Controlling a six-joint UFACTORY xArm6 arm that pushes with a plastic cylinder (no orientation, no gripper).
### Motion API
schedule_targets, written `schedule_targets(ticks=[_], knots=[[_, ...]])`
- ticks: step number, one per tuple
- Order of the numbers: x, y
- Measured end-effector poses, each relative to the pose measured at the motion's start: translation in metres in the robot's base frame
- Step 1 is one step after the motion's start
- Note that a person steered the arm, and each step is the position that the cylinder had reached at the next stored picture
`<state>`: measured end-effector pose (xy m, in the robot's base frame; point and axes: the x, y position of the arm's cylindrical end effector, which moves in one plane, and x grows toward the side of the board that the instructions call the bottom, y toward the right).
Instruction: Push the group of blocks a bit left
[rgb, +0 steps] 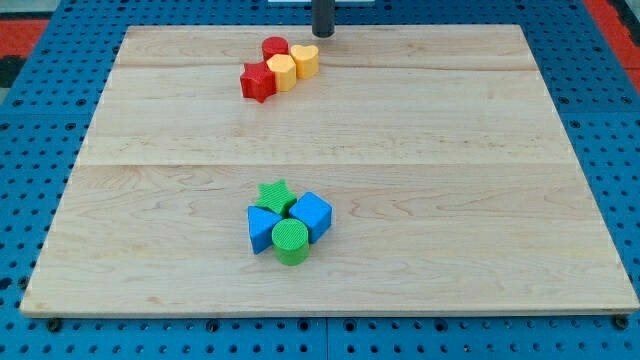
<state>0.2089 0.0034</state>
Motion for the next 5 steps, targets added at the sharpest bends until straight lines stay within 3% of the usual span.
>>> schedule_targets(ticks=[2,5], knots=[[0.034,0.003],[0.036,-0.002]])
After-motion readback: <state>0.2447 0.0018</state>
